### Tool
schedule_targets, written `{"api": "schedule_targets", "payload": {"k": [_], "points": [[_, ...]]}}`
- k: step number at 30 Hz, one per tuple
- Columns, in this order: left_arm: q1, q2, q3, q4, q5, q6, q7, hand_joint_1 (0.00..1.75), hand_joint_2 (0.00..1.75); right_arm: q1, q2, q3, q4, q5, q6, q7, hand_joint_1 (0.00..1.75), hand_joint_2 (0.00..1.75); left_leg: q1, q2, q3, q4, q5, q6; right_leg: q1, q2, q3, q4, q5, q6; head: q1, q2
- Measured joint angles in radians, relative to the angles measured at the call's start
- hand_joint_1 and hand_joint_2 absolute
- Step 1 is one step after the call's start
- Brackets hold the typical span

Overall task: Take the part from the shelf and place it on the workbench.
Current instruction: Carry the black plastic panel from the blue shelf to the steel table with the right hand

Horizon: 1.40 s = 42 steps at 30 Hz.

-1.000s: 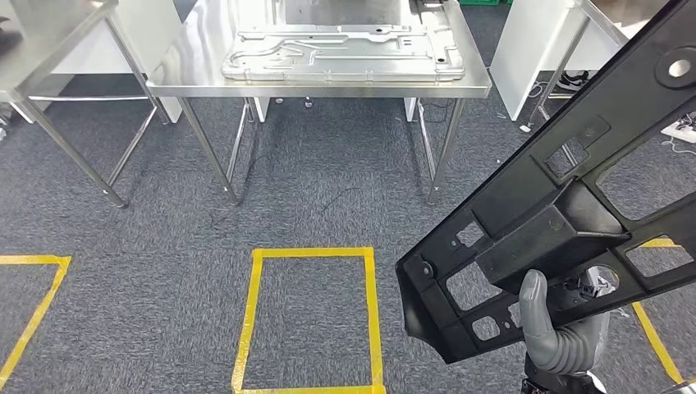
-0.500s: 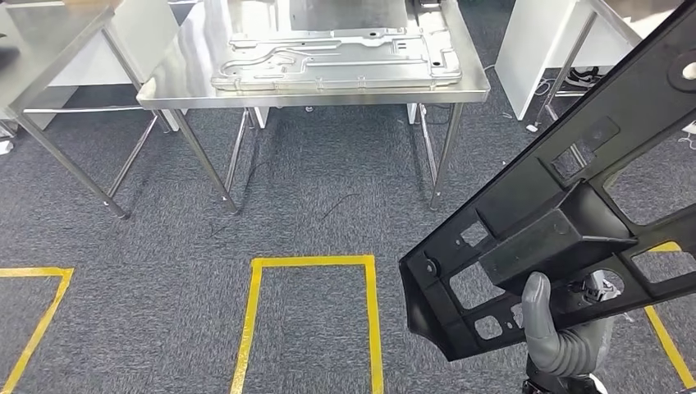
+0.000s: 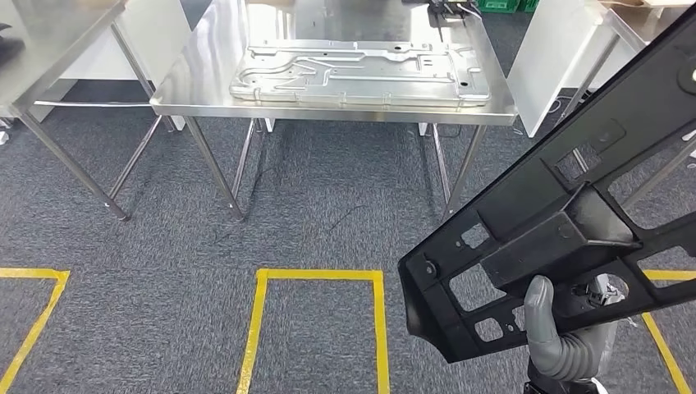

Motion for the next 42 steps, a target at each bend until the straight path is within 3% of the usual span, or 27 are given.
{"api": "schedule_targets", "payload": {"k": [2, 3, 4, 7, 8, 10, 12, 14, 15, 16, 17, 19, 20, 22, 23, 25, 27, 29, 30, 31, 33, 34, 35, 37, 39, 41, 42], "points": [[0.000, -0.001, 0.000, 0.000, 0.000, 0.000, -0.001, 0.00, 0.00, 0.001, 0.000, 0.000, 0.000, 0.001, 0.000, -0.001, 1.75, 1.75, -0.003, 0.000, 0.034, 0.000, -0.030, -0.004, 0.007, 0.001, 0.027, -0.134, 0.118, -0.020, -0.002, 0.000], [-0.002, -0.002, 0.000, 0.000, 0.000, 0.000, -0.002, 0.00, 0.00, 0.001, 0.000, 0.000, 0.000, 0.001, 0.000, -0.001, 1.75, 1.75, -0.004, 0.000, 0.044, -0.001, -0.043, -0.008, 0.011, 0.001, 0.039, -0.183, 0.162, -0.028, -0.003, 0.000], [-0.004, -0.004, 0.000, 0.000, 0.000, 0.000, -0.003, 0.00, 0.00, 0.000, 0.001, 0.000, -0.001, 0.002, 0.000, -0.001, 1.75, 1.75, -0.004, 0.000, 0.050, -0.004, -0.055, -0.013, 0.015, 0.002, 0.044, -0.204, 0.182, -0.036, -0.004, 0.000], [-0.009, -0.005, 0.000, 0.000, 0.000, 0.000, -0.005, 0.00, 0.00, -0.004, 0.001, -0.001, -0.006, 0.006, 0.000, -0.002, 1.75, 1.75, -0.002, 0.001, 0.060, 0.012, -0.063, -0.030, 0.016, 0.005, 0.062, -0.214, 0.166, -0.053, -0.003, 0.000], [-0.009, -0.005, 0.000, 0.000, 0.000, 0.000, -0.005, 0.00, 0.00, -0.005, 0.002, -0.001, -0.008, 0.007, 0.000, -0.003, 1.75, 1.75, -0.001, 0.002, 0.048, 0.049, -0.061, -0.036, 0.012, 0.003, 0.074, -0.219, 0.160, -0.059, -0.003, 0.000], [-0.010, -0.006, 0.000, 0.000, 0.000, 0.000, -0.006, 0.00, 0.00, -0.006, 0.002, 0.000, -0.010, 0.011, 0.001, -0.004, 1.75, 1.75, 0.009, 0.004, -0.034, 0.184, -0.080, -0.053, 0.006, 0.001, 0.099, -0.225, 0.144, -0.062, -0.003, 0.000], [-0.008, -0.006, 0.000, 0.000, 0.000, 0.000, -0.006, 0.00, 0.00, -0.006, 0.002, 0.000, -0.011, 0.014, 0.001, -0.004, 1.75, 1.75, 0.023, 0.005, -0.143, 0.322, -0.137, -0.071, 0.001, 0.001, 0.122, -0.226, 0.122, -0.058, -0.004, 0.000], [-0.003, -0.006, 0.000, 0.000, 0.000, 0.000, -0.006, 0.00, 0.00, -0.006, 0.002, 0.000, -0.011, 0.016, 0.001, -0.004, 1.75, 1.75, 0.033, 0.006, -0.206, 0.349, -0.180, -0.083, -0.008, 0.002, 0.154, -0.226, 0.095, -0.050, -0.004, 0.000], [-0.001, -0.006, 0.000, 0.000, 0.000, 0.000, -0.006, 0.00, 0.00, -0.005, 0.002, 0.001, -0.011, 0.017, 0.001, -0.004, 1.75, 1.75, 0.038, 0.007, -0.216, 0.316, -0.168, -0.088, -0.014, 0.003, 0.173, -0.226, 0.081, -0.045, -0.004, 0.000], [0.000, -0.006, 0.000, 0.000, -0.001, 0.000, -0.006, 0.00, 0.00, -0.006, 0.002, 0.001, -0.011, 0.019, 0.001, -0.005, 1.75, 1.75, 0.043, 0.009, -0.216, 0.258, -0.123, -0.095, -0.019, 0.003, 0.193, -0.226, 0.066, -0.038, -0.004, 0.000], [0.002, -0.006, 0.000, 0.000, -0.001, -0.001, -0.006, 0.00, 0.00, -0.005, 0.002, 0.001, -0.011, 0.021, 0.001, -0.006, 1.75, 1.75, 0.048, 0.013, -0.215, 0.189, -0.049, -0.100, -0.022, 0.004, 0.211, -0.225, 0.051, -0.030, -0.005, 0.000], [0.006, -0.006, -0.001, 0.000, -0.001, -0.002, -0.005, 0.00, 0.00, -0.006, 0.002, 0.002, -0.011, 0.026, 0.001, -0.007, 1.75, 1.75, 0.051, 0.023, -0.210, 0.103, 0.069, -0.096, -0.023, 0.007, 0.235, -0.227, 0.023, -0.012, -0.006, 0.000], [0.007, -0.006, -0.001, 0.000, -0.002, -0.003, -0.005, 0.00, 0.00, -0.006, 0.002, 0.002, -0.011, 0.028, 0.001, -0.007, 1.75, 1.75, 0.050, 0.026, -0.209, 0.090, 0.093, -0.087, -0.022, 0.009, 0.244, -0.228, 0.016, -0.003, -0.006, 0.000], [0.005, -0.006, -0.001, 0.000, -0.003, -0.003, -0.005, 0.00, 0.00, -0.005, 0.002, 0.002, -0.013, 0.032, 0.001, -0.009, 1.75, 1.75, 0.048, 0.025, -0.194, 0.091, 0.085, -0.066, -0.024, 0.009, 0.253, -0.222, 0.015, 0.011, -0.005, 0.000], [0.002, -0.005, -0.001, 0.000, -0.004, -0.003, -0.005, 0.00, 0.00, -0.005, 0.002, 0.001, -0.013, 0.034, 0.000, -0.009, 1.75, 1.75, 0.049, 0.024, -0.183, 0.087, 0.080, -0.057, -0.026, 0.008, 0.244, -0.193, 0.021, 0.014, -0.003, 0.000], [-0.003, -0.005, -0.001, 0.000, -0.004, -0.002, -0.005, 0.00, 0.00, -0.005, 0.002, 0.001, -0.013, 0.040, 0.000, -0.012, 1.75, 1.75, 0.047, 0.022, -0.160, 0.083, 0.067, -0.041, -0.024, 0.006, 0.178, -0.076, 0.013, 0.013, 0.000, 0.000], [-0.005, -0.005, -0.001, 0.000, -0.004, -0.003, -0.005, 0.00, 0.00, -0.003, 0.003, 0.001, -0.014, 0.046, 0.000, -0.013, 1.75, 1.75, 0.040, 0.018, -0.139, 0.081, 0.047, -0.031, -0.015, 0.005, 0.080, 0.057, -0.042, 0.008, 0.002, 0.000], [-0.003, -0.005, -0.002, 0.000, -0.004, -0.005, -0.005, 0.00, 0.00, 0.001, 0.003, 0.000, -0.015, 0.055, 0.000, -0.015, 1.75, 1.75, 0.032, 0.012, -0.110, 0.081, 0.023, -0.024, -0.004, 0.006, 0.012, 0.101, -0.096, -0.001, 0.003, 0.000], [-0.002, -0.005, -0.002, 0.000, -0.004, -0.005, -0.006, 0.00, 0.00, 0.003, 0.003, 0.000, -0.015, 0.062, 0.000, -0.017, 1.75, 1.75, 0.028, 0.009, -0.092, 0.081, 0.010, -0.022, 0.001, 0.006, -0.001, 0.078, -0.093, -0.008, 0.003, 0.000], [-0.001, -0.005, -0.002, 0.000, -0.005, -0.006, -0.006, 0.00, 0.00, 0.006, 0.004, -0.001, -0.015, 0.070, 0.000, -0.020, 1.75, 1.75, 0.024, 0.007, -0.074, 0.080, -0.004, -0.020, 0.007, 0.006, -0.001, 0.028, -0.060, -0.018, 0.003, 0.000], [-0.003, -0.006, -0.003, 0.000, -0.006, -0.009, -0.008, 0.00, 0.00, 0.013, 0.007, -0.005, -0.015, 0.092, 0.000, -0.026, 1.75, 1.75, 0.017, 0.005, -0.043, 0.080, -0.030, -0.023, 0.022, 0.006, 0.010, -0.094, 0.065, -0.041, 0.003, 0.000], [-0.004, -0.007, -0.004, 0.000, -0.007, -0.010, -0.008, 0.00, 0.00, 0.016, 0.008, -0.008, -0.016, 0.102, 0.000, -0.028, 1.75, 1.75, 0.014, 0.005, -0.032, 0.077, -0.041, -0.027, 0.028, 0.008, 0.017, -0.134, 0.112, -0.050, 0.003, 0.000], [-0.005, -0.008, -0.004, 0.000, -0.007, -0.012, -0.009, 0.00, 0.00, 0.018, 0.011, -0.010, -0.018, 0.110, 0.000, -0.029, 1.75, 1.75, 0.010, 0.004, -0.020, 0.074, -0.050, -0.031, 0.032, 0.010, 0.022, -0.157, 0.142, -0.057, 0.003, 0.000], [-0.006, -0.008, -0.006, 0.000, -0.007, -0.014, -0.009, 0.00, 0.00, 0.021, 0.016, -0.013, -0.023, 0.113, 0.000, -0.028, 1.75, 1.75, 0.007, 0.003, -0.005, 0.079, -0.054, -0.040, 0.029, 0.013, 0.042, -0.169, 0.147, -0.065, 0.004, 0.000], [-0.008, -0.008, -0.008, 0.000, -0.008, -0.016, -0.010, 0.00, 0.00, 0.022, 0.022, -0.014, -0.027, 0.107, 0.000, -0.032, 1.75, 1.75, 0.008, 0.004, -0.023, 0.137, -0.053, -0.049, 0.022, 0.014, 0.066, -0.176, 0.143, -0.073, 0.003, 0.000], [-0.010, -0.008, -0.011, 0.000, -0.008, -0.017, -0.010, 0.00, 0.00, 0.023, 0.025, -0.014, -0.031, 0.096, 0.000, -0.038, 1.75, 1.75, 0.015, 0.005, -0.096, 0.257, -0.082, -0.064, 0.021, 0.017, 0.085, -0.177, 0.129, -0.079, 0.003, 0.000], [-0.010, -0.008, -0.012, 0.000, -0.008, -0.017, -0.011, 0.00, 0.00, 0.024, 0.026, -0.014, -0.032, 0.092, 0.000, -0.040, 1.75, 1.75, 0.019, 0.006, -0.144, 0.321, -0.112, -0.072, 0.021, 0.021, 0.093, -0.177, 0.120, -0.080, 0.003, 0.000]]}}
